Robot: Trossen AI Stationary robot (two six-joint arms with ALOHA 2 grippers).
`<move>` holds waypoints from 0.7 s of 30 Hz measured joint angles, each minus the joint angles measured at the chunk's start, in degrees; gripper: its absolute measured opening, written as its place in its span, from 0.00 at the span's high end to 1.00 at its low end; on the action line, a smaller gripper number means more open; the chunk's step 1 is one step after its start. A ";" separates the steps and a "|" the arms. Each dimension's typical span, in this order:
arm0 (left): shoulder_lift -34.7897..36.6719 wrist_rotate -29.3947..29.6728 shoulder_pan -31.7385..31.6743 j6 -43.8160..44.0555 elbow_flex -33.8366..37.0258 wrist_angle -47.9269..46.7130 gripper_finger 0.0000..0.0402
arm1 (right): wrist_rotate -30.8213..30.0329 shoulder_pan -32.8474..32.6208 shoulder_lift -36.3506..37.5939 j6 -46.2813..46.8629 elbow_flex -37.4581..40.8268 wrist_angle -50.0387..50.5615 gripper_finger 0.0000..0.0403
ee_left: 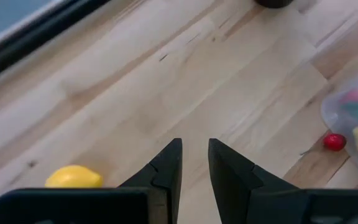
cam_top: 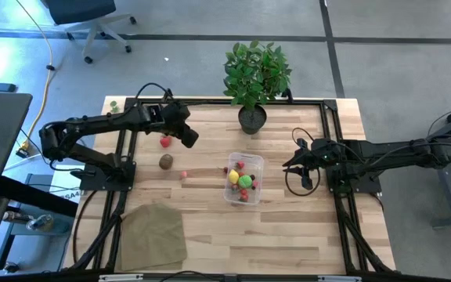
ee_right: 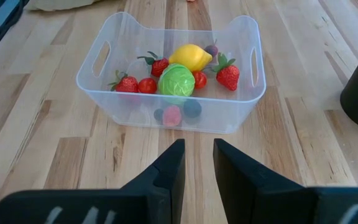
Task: Pick and placing Produce into tupperware
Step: Put the lemon into the transparent container
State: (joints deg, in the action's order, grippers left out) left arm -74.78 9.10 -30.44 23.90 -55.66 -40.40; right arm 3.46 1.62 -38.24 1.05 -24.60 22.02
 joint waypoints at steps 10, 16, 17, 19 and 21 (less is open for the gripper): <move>-0.13 5.36 -0.82 3.69 0.00 -3.52 0.83 | 0.01 -0.01 0.00 -0.01 -0.01 0.00 0.82; -0.13 8.08 -0.82 10.95 0.00 -8.43 0.83 | 0.00 -0.01 0.01 0.01 -0.01 0.00 0.82; -0.13 8.26 -0.82 12.80 0.00 -9.43 0.83 | 0.00 0.00 0.01 -0.01 -0.01 0.00 0.82; -0.13 8.85 -0.82 16.23 0.00 -11.52 0.83 | 0.00 0.00 0.00 -0.01 -0.01 0.00 0.82; -0.13 10.90 -0.82 17.28 0.00 -13.11 0.83 | 0.00 0.00 0.00 0.00 0.00 0.00 0.82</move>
State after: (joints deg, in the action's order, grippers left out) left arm -74.91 20.00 -31.27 41.18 -55.66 -53.51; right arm 3.46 1.62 -38.24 1.05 -24.60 22.02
